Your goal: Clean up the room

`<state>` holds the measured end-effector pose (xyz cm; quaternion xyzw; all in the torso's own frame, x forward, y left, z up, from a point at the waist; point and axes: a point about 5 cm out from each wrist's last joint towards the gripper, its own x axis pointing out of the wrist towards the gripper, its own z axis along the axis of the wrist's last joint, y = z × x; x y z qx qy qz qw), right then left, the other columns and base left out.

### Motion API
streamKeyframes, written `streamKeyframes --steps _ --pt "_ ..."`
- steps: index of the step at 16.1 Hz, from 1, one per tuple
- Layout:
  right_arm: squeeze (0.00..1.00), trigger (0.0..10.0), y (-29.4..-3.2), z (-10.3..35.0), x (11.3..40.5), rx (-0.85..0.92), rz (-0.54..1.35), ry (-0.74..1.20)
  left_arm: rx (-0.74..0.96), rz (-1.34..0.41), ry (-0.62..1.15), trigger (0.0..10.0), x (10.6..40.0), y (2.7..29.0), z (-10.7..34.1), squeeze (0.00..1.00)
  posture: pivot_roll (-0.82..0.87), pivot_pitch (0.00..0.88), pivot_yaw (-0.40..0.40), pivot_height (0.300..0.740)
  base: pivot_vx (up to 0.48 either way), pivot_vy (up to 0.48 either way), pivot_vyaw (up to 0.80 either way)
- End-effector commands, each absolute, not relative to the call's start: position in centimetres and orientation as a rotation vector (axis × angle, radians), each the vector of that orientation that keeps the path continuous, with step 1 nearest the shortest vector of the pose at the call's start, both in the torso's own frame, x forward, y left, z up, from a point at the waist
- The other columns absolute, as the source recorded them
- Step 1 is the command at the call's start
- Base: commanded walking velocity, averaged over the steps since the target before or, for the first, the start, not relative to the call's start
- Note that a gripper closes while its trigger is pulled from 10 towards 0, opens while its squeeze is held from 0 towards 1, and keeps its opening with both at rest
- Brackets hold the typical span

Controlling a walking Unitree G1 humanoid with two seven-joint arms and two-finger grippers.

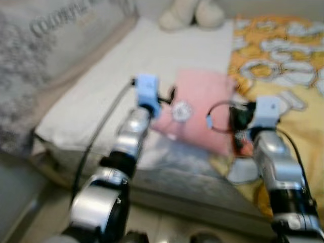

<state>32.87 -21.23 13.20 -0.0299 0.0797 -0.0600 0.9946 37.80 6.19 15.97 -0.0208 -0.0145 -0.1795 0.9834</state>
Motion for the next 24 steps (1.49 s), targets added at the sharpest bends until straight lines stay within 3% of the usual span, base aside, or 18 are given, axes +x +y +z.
streamKeyframes --steps 1,4,7,9,10,12,14,21,24 --pt "0.0 10.0 -20.3 13.6 32.7 -0.061 -0.1 0.137 0.041 -0.313 -0.02 10.0 38.3 7.4 16.0 0.0 -0.25 0.0 0.078 0.714 0.289 0.0 0.0" --pt "0.0 10.0 -19.9 12.8 32.5 0.0 -0.089 0.207 0.176 -0.325 0.057 10.0 39.2 9.4 15.9 0.0 -0.25 0.0 0.077 0.714 0.0 0.0 0.0" --pt "0.0 10.0 -20.9 14.3 33.4 -0.015 -0.13 0.159 0.139 -0.319 0.003 10.0 40.1 10.9 18.2 0.0 -0.27 0.0 0.091 0.714 0.0 0.0 0.0" --pt "0.0 10.0 -21.2 17.2 32.1 -0.176 -0.203 -0.081 0.009 -0.286 -0.177 10.0 39.2 11.1 19.7 0.0 -0.27 0.0 0.095 0.714 0.0 0.0 0.0" --pt "0.0 10.0 -20.4 18.8 29.3 -0.256 -0.237 -0.281 -0.093 -0.233 -0.274 10.0 36.9 11.3 19.1 0.0 -0.27 0.0 0.097 0.714 0.0 0.0 0.0" --pt "0.0 10.0 -20.7 15.6 25.7 -0.17 -0.276 -0.195 -0.073 -0.262 -0.193 10.0 33.1 10.3 14.8 0.0 -0.26 0.0 0.091 0.714 0.0 0.0 0.0" --pt "0.0 10.0 -20.9 12.5 24.9 -0.143 -0.274 -0.107 -0.118 -0.376 -0.153 10.0 32.0 9.4 13.4 0.0 -0.26 0.0 0.087 0.714 0.0 0.0 0.0" --pt "0.0 10.0 -20.5 12.1 25.8 -0.113 -0.293 -0.125 0.005 -0.361 -0.087 10.0 33.0 9.8 13.0 0.0 -0.27 0.0 0.091 0.714 0.48 0.0 0.0" --pt "0.0 10.0 -19.9 11.9 26.2 -0.099 -0.267 -0.074 -0.04 -0.221 -0.099 10.0 33.3 10.8 13.5 0.0 -0.27 0.0 0.085 0.714 0.48 0.0 0.0"
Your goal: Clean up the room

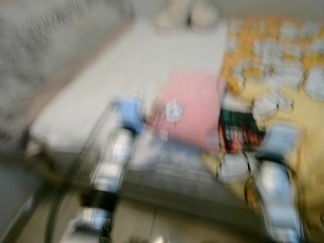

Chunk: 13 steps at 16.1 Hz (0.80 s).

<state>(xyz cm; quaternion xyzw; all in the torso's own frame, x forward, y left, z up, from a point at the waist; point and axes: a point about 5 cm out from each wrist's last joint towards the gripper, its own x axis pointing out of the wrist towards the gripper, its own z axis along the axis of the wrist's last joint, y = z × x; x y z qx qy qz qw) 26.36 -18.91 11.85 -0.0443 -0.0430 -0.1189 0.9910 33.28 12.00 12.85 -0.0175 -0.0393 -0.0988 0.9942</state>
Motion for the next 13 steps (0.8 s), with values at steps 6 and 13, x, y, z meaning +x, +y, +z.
streamKeyframes --steps 6,13 --pt "0.0 10.0 -20.1 11.6 27.7 0.0 -0.348 0.22 0.053 -0.415 0.158 10.0 35.1 6.9 13.9 0.0 -0.25 0.0 0.073 0.714 0.367 0.0 0.0" --pt "0.0 10.0 -20.3 9.5 31.8 0.138 -0.184 0.533 -0.078 -0.441 0.483 10.0 37.4 8.5 11.9 0.0 -0.26 0.0 0.089 0.714 0.0 0.0 0.0"
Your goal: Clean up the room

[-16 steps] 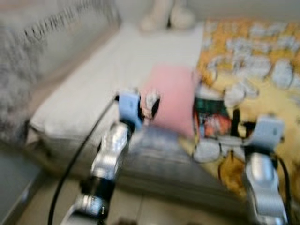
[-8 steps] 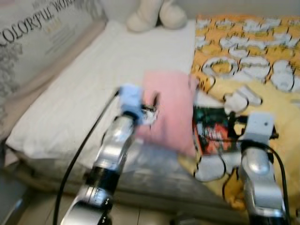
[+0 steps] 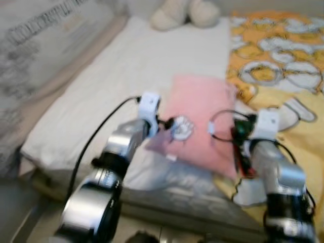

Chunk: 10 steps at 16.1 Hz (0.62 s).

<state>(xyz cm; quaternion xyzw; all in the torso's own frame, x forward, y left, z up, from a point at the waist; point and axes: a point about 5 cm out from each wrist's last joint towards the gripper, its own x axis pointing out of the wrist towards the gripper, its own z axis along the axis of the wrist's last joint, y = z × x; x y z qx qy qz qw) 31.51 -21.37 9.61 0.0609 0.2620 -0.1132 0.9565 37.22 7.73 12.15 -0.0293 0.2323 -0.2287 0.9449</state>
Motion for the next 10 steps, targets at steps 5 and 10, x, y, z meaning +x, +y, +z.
streamKeyframes --steps 5,10 --pt "0.0 10.0 -20.1 8.4 33.0 0.132 -0.153 0.571 -0.221 -0.372 0.509 10.0 38.0 8.4 11.7 0.0 -0.25 0.0 0.072 0.714 0.0 0.0 0.0" --pt "0.0 10.0 -21.0 8.2 34.2 0.206 -0.195 0.475 -0.131 -0.378 0.476 10.0 37.7 6.6 10.9 0.0 -0.28 0.055 0.055 0.714 0.0 0.0 0.0"
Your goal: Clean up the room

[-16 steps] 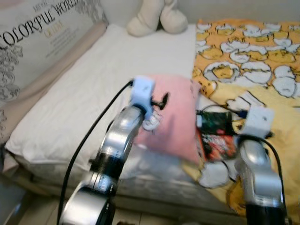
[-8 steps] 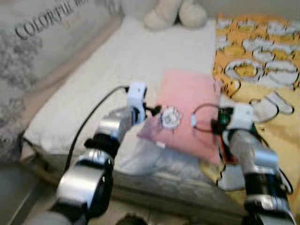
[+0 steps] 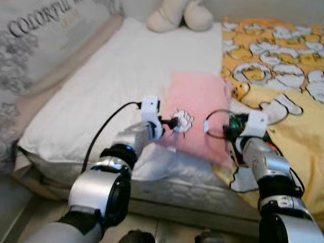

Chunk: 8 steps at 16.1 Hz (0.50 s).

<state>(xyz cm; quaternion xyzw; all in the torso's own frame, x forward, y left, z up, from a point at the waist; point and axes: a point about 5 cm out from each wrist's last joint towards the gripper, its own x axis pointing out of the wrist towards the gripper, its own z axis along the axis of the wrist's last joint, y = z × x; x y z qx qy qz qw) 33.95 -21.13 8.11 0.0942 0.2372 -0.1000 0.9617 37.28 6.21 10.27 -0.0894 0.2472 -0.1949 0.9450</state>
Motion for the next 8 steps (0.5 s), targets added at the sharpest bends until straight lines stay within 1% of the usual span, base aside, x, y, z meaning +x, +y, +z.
streamKeyframes --steps 1,4,6,8 --pt "0.0 10.0 -21.2 8.0 34.0 0.202 -0.194 0.476 -0.103 -0.379 0.459 10.0 37.7 6.3 10.9 0.0 -0.3 0.075 0.054 0.714 0.0 0.0 0.0" --pt "0.0 10.0 -21.3 7.9 33.9 0.186 -0.18 0.453 -0.024 -0.361 0.437 10.0 37.9 6.5 11.0 0.0 -0.35 0.135 0.04 0.714 0.0 0.0 0.0" --pt "0.0 10.0 -20.9 7.9 33.8 0.183 -0.137 0.421 0.022 -0.286 0.418 10.0 38.2 8.2 10.9 0.0 -0.36 0.174 0.048 0.714 0.0 0.0 0.0" --pt "0.0 10.0 -20.7 8.0 34.0 0.19 -0.098 0.382 0.005 -0.144 0.383 10.0 38.9 11.4 11.5 0.0 -0.35 0.2 0.056 0.714 0.0 0.0 0.0"
